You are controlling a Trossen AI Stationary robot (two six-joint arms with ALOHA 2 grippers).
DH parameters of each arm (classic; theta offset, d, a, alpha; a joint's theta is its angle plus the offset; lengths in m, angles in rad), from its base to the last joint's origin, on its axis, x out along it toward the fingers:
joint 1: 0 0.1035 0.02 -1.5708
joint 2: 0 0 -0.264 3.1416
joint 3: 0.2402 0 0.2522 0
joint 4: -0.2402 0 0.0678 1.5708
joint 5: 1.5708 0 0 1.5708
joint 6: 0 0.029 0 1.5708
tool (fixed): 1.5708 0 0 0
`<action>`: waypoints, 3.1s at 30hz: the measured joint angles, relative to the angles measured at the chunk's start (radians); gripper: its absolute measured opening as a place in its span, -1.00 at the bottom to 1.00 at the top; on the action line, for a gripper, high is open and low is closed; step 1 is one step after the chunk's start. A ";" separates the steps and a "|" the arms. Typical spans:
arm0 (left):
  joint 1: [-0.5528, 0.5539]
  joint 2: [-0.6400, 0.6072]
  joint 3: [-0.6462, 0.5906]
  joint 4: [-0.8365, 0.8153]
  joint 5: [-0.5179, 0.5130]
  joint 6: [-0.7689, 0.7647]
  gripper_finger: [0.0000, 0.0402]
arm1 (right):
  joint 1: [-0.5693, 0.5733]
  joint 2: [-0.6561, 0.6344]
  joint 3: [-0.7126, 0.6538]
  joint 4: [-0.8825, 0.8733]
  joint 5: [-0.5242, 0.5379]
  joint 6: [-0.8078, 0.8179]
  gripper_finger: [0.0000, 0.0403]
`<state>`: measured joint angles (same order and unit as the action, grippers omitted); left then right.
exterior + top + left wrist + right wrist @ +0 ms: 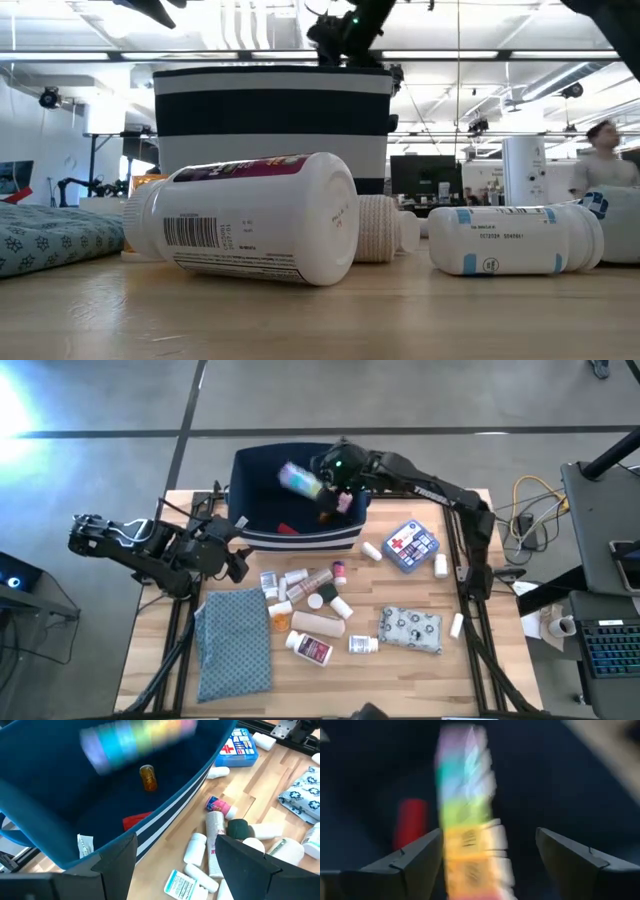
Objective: Pick & place medical supplies in basket/bin
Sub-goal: Put the small white pill bottle into the blue bin
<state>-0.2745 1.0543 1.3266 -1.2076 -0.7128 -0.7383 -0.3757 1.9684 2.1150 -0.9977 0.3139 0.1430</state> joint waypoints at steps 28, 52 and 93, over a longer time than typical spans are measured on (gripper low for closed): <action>0.000 -0.003 0.000 0.000 0.000 0.057 0.23 | 0.080 -0.652 -0.664 -0.301 0.039 0.519 0.62; 0.000 -0.001 0.000 0.001 -0.001 0.056 0.23 | 0.117 -0.715 -1.341 -0.334 -0.084 1.253 0.47; 0.000 -0.001 0.000 0.011 0.004 0.029 0.23 | 0.056 -0.602 -1.404 -0.019 -0.096 1.223 -0.27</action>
<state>-0.2745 1.0534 1.3262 -1.1961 -0.7086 -0.7094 -0.3195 1.3668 0.7114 -1.0163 0.2176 1.3659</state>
